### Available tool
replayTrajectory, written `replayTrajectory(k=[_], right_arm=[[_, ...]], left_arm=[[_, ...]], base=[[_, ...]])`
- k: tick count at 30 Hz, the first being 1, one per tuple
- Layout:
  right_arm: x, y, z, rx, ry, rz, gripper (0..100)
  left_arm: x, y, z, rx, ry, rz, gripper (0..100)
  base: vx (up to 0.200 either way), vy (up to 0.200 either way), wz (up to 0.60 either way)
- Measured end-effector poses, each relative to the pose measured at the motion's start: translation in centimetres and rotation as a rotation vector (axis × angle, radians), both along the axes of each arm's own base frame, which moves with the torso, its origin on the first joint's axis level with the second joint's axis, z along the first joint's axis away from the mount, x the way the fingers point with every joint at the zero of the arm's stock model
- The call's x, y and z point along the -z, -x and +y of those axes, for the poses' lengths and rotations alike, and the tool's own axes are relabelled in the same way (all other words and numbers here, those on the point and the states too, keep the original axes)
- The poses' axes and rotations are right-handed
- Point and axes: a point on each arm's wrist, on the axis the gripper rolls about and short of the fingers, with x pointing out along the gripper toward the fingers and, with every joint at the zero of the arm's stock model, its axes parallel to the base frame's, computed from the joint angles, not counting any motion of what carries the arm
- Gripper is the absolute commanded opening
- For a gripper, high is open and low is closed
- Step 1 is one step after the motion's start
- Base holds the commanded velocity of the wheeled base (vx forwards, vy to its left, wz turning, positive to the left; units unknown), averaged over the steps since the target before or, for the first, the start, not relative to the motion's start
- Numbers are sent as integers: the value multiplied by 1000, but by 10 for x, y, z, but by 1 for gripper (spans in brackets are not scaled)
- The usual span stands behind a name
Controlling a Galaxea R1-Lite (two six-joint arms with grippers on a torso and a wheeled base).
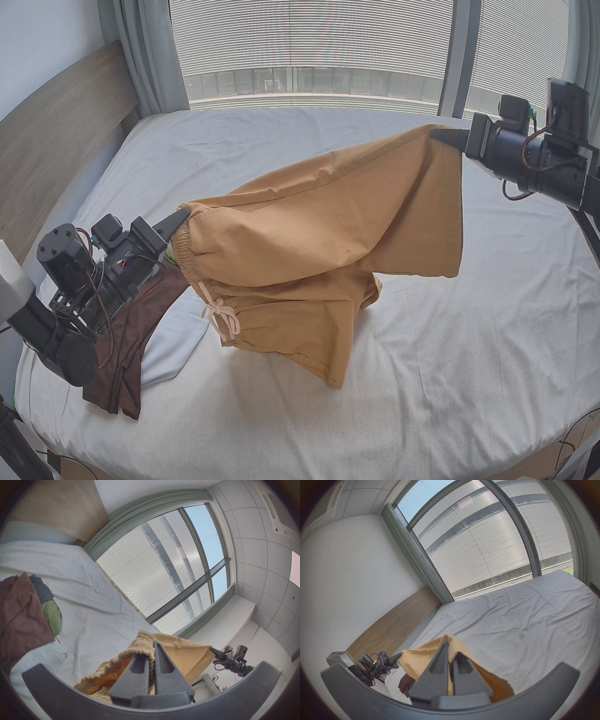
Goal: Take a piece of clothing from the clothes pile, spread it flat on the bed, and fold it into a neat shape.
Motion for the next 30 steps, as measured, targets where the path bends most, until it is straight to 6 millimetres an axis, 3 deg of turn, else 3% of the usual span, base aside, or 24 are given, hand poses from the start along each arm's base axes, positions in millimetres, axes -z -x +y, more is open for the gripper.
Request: replayTrajectory(k=[9, 21, 30], right_arm=[[22, -20, -2, 21, 20, 64, 0], [38, -30, -7, 44, 7, 45, 0], [63, -38, -18, 79, -18, 43, 0]], left_arm=[[-2, 2, 15, -58, -60, -31, 0], [-6, -1, 21, -84, -87, -60, 0], [-5, -10, 19, -92, -118, -81, 0]], base=[[0, 0, 0], [0, 0, 0], [0, 0, 0]])
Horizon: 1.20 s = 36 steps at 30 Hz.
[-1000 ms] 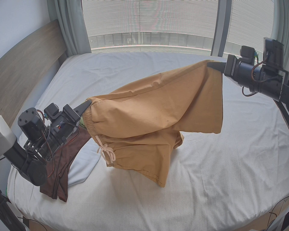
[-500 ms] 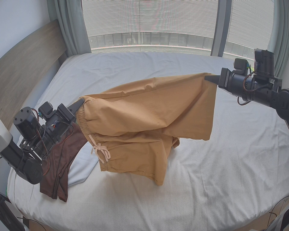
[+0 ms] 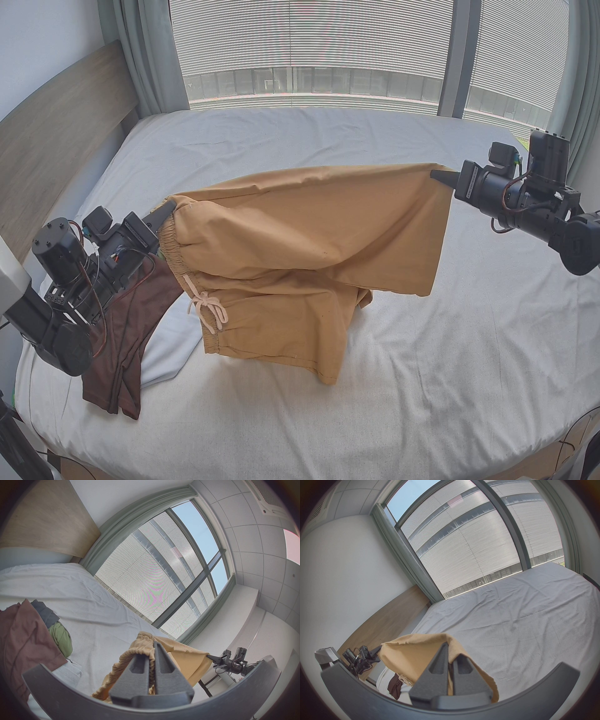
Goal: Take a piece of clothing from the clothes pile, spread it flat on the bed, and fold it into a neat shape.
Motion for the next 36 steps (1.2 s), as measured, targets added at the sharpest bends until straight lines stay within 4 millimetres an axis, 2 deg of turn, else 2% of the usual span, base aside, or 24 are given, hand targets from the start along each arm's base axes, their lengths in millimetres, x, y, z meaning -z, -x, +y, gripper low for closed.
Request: replayTrajectory(k=[14, 23, 36], right_arm=[[35, -23, -1, 6, -57, -4, 0], [49, -36, 1, 12, -100, -3, 0], [61, -79, -6, 27, -234, -24, 0]], left_arm=[[15, -15, 1, -42, -110, -22, 0], [9, -32, -9, -25, -102, -77, 0], [14, -66, -17, -21, -91, -125, 0]], base=[[0, 0, 0], [0, 0, 0], [0, 0, 0]])
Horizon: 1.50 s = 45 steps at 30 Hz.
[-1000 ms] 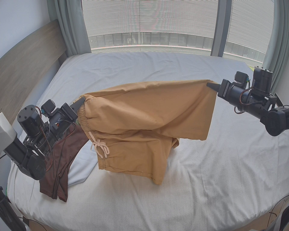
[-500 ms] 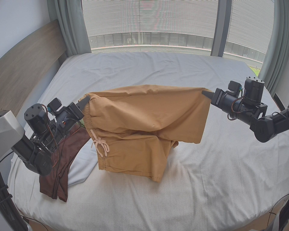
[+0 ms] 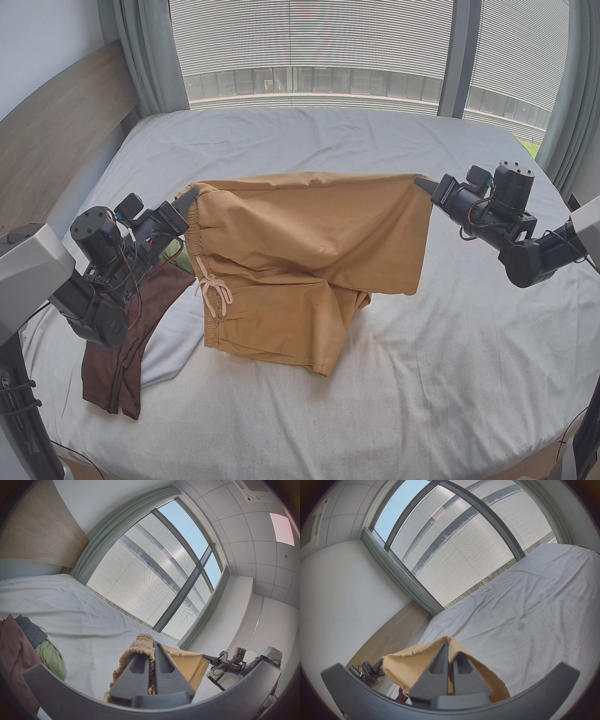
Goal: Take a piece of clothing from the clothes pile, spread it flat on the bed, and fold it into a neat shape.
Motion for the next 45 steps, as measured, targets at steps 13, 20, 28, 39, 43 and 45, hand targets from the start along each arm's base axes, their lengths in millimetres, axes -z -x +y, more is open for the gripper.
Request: replayTrajectory(k=[13, 20, 28, 39, 43, 45], right_arm=[[18, -29, -6, -1, -33, -2, 0], [21, -45, -5, 1, -41, -17, 0], [31, -62, -2, 2, -46, -30, 0], [41, -84, -5, 12, -69, -45, 0], [48, -92, -6, 13, -72, -42, 0], [51, -96, -7, 15, -73, -41, 0]], left_arm=[[10, -27, -4, 1, 11, -21, 0], [11, -39, -5, 7, 40, -27, 0], [13, -53, -4, 12, 75, -24, 0], [21, -73, -5, 19, 106, 8, 0], [24, -81, -6, 26, 126, 13, 0], [26, -84, -6, 26, 129, 16, 0]], base=[[0, 0, 0], [0, 0, 0], [0, 0, 0], [0, 0, 0], [0, 0, 0], [0, 0, 0]])
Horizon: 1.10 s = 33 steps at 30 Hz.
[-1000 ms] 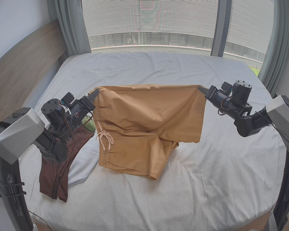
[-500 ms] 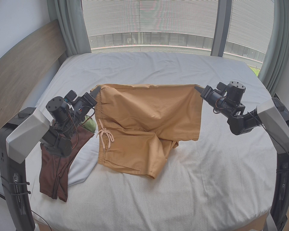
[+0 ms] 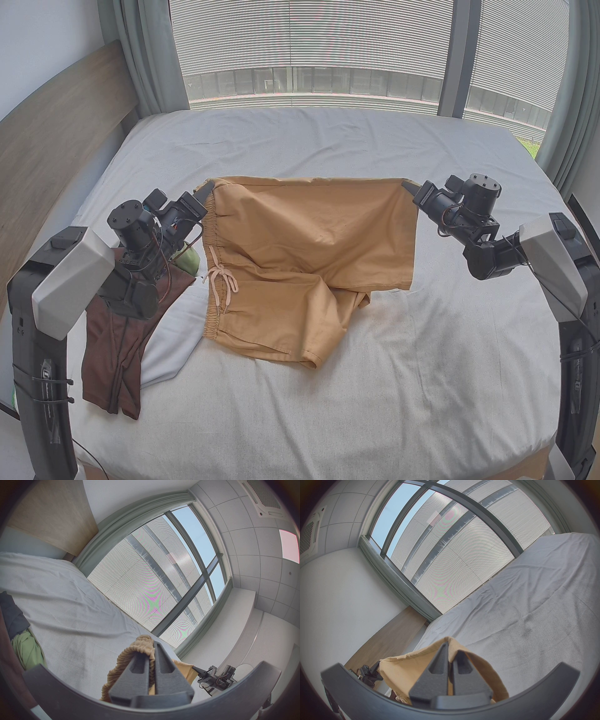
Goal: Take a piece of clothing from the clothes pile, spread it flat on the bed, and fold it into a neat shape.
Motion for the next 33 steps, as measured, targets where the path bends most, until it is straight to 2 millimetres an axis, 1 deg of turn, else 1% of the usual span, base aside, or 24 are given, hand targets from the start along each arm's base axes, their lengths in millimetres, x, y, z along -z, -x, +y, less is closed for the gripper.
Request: replayTrajectory(k=[9, 15, 16, 20, 21, 26, 33], right_arm=[[14, -13, 0, 2, -1, -4, 0], [22, -18, 0, -3, -1, 1, 0], [23, -18, 0, -3, -1, 1, 0], [24, -19, -2, -4, 0, -1, 0], [24, -20, -2, -4, -1, -1, 100], [24, -22, -4, 7, -3, -13, 100], [29, -25, -8, 18, -2, -12, 100]], left_arm=[[13, -14, 3, -11, -1, 15, 0], [20, -19, 3, -11, -3, 34, 0], [21, -19, 4, -12, -3, 36, 100], [23, -19, 4, -10, -4, 40, 100], [23, -20, 4, -9, -4, 41, 100], [24, -22, 3, -5, 0, 62, 100], [24, -29, 3, -6, 3, 140, 100]], base=[[0, 0, 0], [0, 0, 0], [0, 0, 0], [0, 0, 0], [0, 0, 0], [0, 0, 0], [0, 0, 0]])
